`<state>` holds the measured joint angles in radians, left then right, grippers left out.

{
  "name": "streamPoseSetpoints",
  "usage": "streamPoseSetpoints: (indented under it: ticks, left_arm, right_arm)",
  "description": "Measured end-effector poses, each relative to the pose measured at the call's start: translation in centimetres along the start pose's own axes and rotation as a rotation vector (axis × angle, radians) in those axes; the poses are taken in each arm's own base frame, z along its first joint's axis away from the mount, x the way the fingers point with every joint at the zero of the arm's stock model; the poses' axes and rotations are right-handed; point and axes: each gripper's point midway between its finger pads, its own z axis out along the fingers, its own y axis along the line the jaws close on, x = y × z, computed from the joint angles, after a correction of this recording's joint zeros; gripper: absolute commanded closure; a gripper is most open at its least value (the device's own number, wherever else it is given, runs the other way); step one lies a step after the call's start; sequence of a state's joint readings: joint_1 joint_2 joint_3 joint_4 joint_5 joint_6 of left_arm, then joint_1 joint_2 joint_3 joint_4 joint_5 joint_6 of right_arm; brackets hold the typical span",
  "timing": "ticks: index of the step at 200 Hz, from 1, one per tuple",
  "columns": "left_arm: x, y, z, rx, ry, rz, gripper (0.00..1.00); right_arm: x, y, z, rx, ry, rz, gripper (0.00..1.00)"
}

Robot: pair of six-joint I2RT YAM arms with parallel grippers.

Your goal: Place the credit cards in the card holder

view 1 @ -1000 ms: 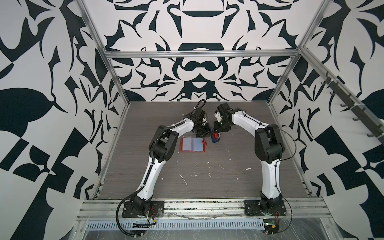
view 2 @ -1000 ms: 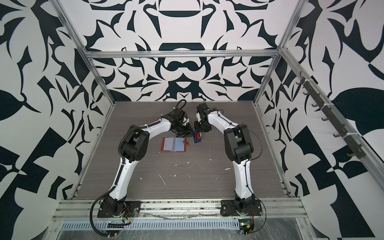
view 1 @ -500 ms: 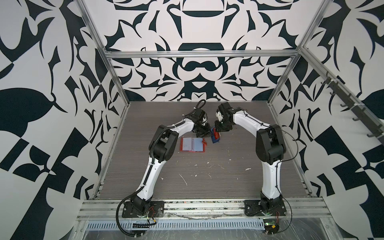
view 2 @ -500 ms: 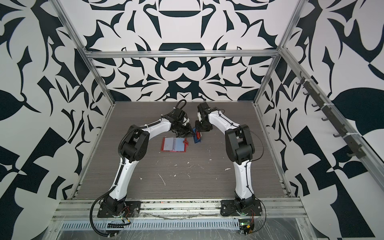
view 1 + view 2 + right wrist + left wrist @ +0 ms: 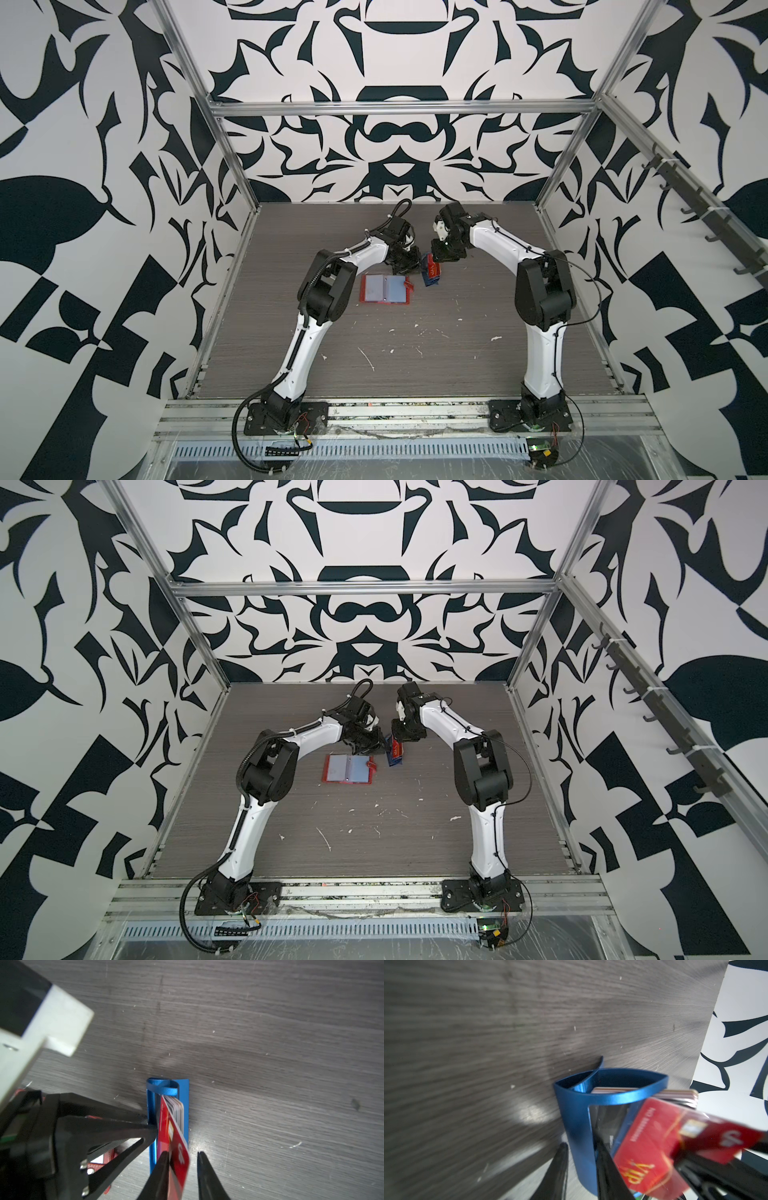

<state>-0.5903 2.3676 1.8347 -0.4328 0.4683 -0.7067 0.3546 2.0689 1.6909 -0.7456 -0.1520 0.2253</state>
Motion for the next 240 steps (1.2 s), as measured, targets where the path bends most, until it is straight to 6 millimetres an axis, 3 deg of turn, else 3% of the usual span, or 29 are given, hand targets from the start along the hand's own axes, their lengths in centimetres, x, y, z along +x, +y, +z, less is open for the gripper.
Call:
streamPoseSetpoints:
  ticks: [40, 133, 184, 240]
  left_arm:
    - [0.0, 0.0, 0.0, 0.0, 0.0, 0.0, 0.73]
    - [0.0, -0.2, -0.1, 0.013, 0.005, 0.001, 0.81]
    - [0.0, -0.2, -0.1, 0.017, 0.007, -0.001, 0.82]
    - [0.0, -0.3, -0.1, 0.018, 0.006, 0.002, 0.83]
  right_arm:
    - [0.5, 0.2, 0.1, -0.013, 0.022, -0.01, 0.62]
    - [1.5, 0.8, 3.4, -0.014, 0.095, -0.018, 0.66]
    - [1.4, 0.6, 3.2, 0.015, 0.094, -0.022, 0.72]
    - [1.5, 0.6, 2.9, 0.032, 0.101, -0.027, 0.68]
